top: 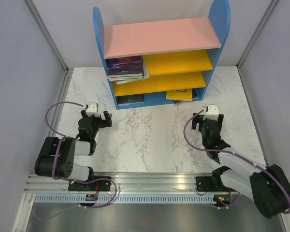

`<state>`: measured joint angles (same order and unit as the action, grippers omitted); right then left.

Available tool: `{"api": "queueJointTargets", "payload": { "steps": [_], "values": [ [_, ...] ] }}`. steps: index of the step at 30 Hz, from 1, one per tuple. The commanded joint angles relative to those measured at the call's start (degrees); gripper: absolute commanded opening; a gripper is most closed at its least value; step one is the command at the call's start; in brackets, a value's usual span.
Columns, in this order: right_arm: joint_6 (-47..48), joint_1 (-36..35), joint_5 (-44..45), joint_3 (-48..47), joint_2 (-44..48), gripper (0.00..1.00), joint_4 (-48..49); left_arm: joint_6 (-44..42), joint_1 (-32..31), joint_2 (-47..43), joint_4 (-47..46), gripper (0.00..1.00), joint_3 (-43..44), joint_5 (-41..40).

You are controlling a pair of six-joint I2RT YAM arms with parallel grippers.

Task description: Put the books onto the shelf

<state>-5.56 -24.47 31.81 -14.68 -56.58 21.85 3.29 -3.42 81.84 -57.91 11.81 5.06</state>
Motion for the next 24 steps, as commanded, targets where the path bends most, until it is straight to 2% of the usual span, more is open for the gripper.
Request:
{"api": "queueJointTargets", "payload": {
  "steps": [1,5,7,8,10,11,13,14,16,24],
  "values": [
    [7.22,5.21,-8.06,2.37,-7.12,0.98,22.07,-3.9,0.17,0.51,-7.48,1.0,0.75,-4.88],
    [5.56,10.83,-8.96,2.9,-18.54,0.98,36.73,-3.9,0.17,0.25,-7.3,1.0,0.84,-4.88],
    [8.37,11.81,-13.16,2.03,-22.33,0.98,39.93,-3.9,0.17,-0.02,-6.51,1.0,1.02,-4.88],
    [8.9,13.55,-17.18,1.93,-26.96,0.98,44.99,-3.9,0.17,0.07,-6.69,1.0,1.02,-4.88],
    [3.83,16.19,-16.43,1.93,-29.28,0.98,46.1,-3.9,0.17,0.16,-6.78,1.0,1.02,-4.88],
    [2.5,18.73,-16.52,3.06,-32.6,0.98,52.62,-3.9,0.17,0.25,-6.69,1.0,0.93,-4.88],
    [1.52,19.37,-15.9,1.5,-30.45,0.98,45.07,-3.99,0.17,0.16,-6.78,1.0,1.02,-4.88],
    [1.87,19.37,-17.47,1.93,-31.91,0.98,49.3,-3.91,0.17,0.16,-6.69,1.0,1.02,-4.88],
    [3.53,19.46,-21.52,0.97,-31.32,0.98,46.11,-3.91,0.17,0.16,-6.78,1.0,1.11,-4.88],
    [3.63,19.37,-21.35,1.14,-31.05,0.98,46.71,-3.9,0.17,0.33,-6.6,1.0,1.11,-4.88]
  ]
}}
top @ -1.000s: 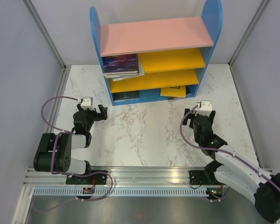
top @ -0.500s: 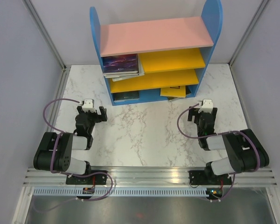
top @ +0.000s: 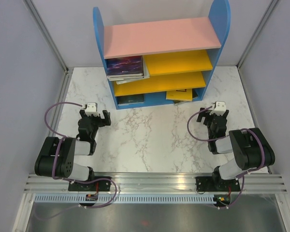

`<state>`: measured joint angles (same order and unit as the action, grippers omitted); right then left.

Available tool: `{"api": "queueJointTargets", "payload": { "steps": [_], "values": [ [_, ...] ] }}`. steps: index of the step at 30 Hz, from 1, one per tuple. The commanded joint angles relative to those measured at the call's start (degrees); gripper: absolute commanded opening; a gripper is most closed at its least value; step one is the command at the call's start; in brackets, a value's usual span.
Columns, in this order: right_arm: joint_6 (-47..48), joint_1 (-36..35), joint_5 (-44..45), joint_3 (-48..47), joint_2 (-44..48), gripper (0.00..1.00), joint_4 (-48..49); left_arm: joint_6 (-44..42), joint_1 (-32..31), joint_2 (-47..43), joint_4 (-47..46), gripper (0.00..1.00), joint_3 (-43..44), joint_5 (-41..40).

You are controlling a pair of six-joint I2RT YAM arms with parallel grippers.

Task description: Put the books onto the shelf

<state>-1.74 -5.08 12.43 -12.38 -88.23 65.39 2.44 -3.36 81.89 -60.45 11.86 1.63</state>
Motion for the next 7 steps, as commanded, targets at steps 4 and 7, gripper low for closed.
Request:
{"api": "queueJointTargets", "payload": {
  "steps": [4,7],
  "values": [
    [-0.11,-0.02,-1.97,-1.15,0.6,0.98,3.17,-3.05,0.1,0.47,-3.89,1.0,1.33,-1.45],
    [-0.11,-0.02,-1.97,-1.15,0.6,0.98,3.17,-3.05,0.1,0.11,-3.98,1.0,1.15,-1.45]
  ]
}}
